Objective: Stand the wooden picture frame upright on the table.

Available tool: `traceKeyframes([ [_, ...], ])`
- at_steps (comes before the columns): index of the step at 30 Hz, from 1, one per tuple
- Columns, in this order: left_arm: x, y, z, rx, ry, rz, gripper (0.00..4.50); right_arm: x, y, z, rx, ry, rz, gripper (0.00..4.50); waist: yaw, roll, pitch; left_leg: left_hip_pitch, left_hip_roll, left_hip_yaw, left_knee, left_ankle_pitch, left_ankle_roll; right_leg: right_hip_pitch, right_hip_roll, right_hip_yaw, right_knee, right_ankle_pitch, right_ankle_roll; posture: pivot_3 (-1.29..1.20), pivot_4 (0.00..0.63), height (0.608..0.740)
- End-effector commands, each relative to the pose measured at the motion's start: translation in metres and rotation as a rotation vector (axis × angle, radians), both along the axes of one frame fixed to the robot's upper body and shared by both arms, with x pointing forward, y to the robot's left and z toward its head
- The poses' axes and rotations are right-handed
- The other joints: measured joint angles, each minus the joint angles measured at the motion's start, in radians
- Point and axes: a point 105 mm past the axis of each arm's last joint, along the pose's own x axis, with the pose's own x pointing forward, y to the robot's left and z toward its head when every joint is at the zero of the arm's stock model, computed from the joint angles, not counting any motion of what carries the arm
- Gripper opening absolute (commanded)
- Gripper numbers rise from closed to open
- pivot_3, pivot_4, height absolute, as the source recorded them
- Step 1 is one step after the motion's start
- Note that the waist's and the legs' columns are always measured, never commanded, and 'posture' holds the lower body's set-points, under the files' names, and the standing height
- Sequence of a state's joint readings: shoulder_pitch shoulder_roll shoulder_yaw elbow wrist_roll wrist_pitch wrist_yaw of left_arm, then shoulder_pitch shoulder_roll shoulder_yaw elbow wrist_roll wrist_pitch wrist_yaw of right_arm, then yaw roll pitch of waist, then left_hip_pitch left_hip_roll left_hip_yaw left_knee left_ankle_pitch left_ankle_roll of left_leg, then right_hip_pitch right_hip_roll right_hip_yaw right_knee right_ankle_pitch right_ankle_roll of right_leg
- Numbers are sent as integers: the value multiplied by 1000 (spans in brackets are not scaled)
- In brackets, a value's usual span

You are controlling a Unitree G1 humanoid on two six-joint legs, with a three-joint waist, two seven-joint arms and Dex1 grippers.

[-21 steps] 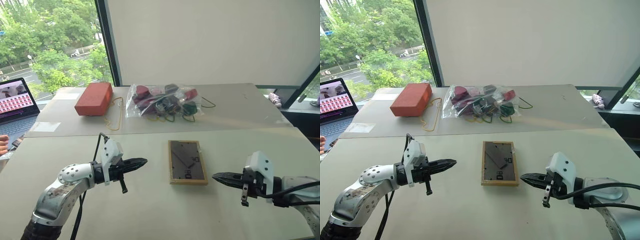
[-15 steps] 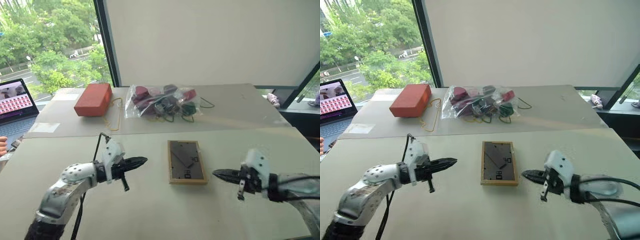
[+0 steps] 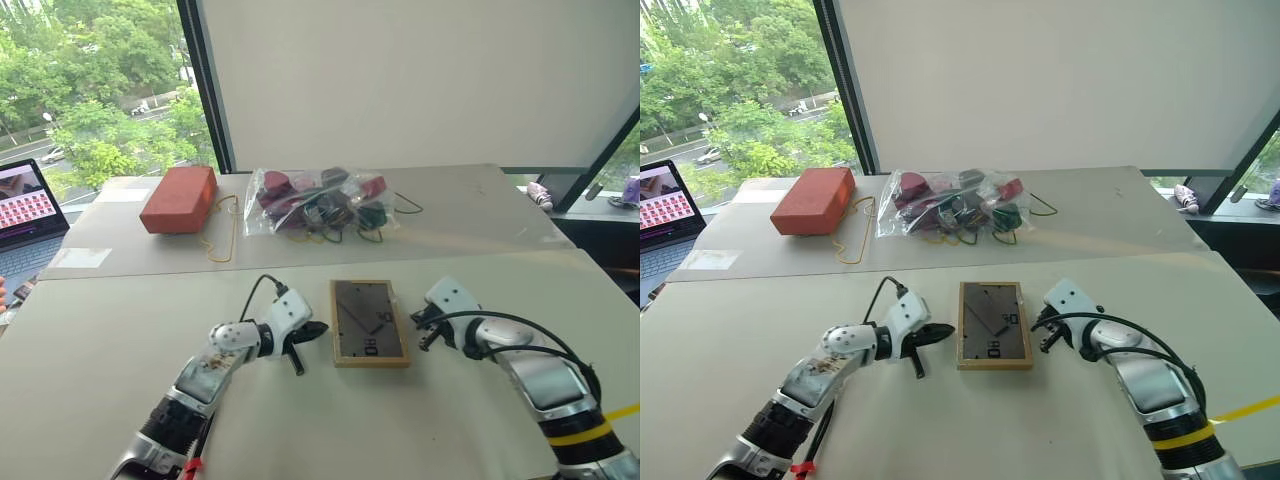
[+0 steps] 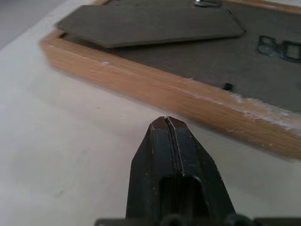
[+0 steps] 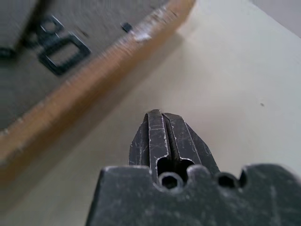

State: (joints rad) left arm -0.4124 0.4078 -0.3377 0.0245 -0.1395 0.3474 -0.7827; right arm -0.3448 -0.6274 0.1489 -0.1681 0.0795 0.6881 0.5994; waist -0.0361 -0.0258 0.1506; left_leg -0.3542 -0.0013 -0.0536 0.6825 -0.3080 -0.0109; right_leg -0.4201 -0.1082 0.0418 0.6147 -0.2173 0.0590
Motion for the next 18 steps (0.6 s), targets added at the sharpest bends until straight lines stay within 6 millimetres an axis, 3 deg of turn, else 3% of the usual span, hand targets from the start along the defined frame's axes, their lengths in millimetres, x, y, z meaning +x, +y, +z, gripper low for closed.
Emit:
traceKeyframes([
  [1,-2,12,7,15,-30,3,0,-6,29,-6,19,27,83,47,-7,0,0,0,0,0,0,0,0,0,0,0,0,0,0,0,150,740],
  [11,-23,76,1,87,8,179,0,-36,86,-2,47,60,276,47,-22,1,0,1,1,-2,-2,0,0,-2,1,0,10,-1,-2,0,150,740],
  [18,-41,83,-5,84,57,219,0,-40,102,-9,52,83,285,47,-19,1,0,2,1,-2,-2,0,0,-2,1,0,10,-1,-2,0,150,740],
])
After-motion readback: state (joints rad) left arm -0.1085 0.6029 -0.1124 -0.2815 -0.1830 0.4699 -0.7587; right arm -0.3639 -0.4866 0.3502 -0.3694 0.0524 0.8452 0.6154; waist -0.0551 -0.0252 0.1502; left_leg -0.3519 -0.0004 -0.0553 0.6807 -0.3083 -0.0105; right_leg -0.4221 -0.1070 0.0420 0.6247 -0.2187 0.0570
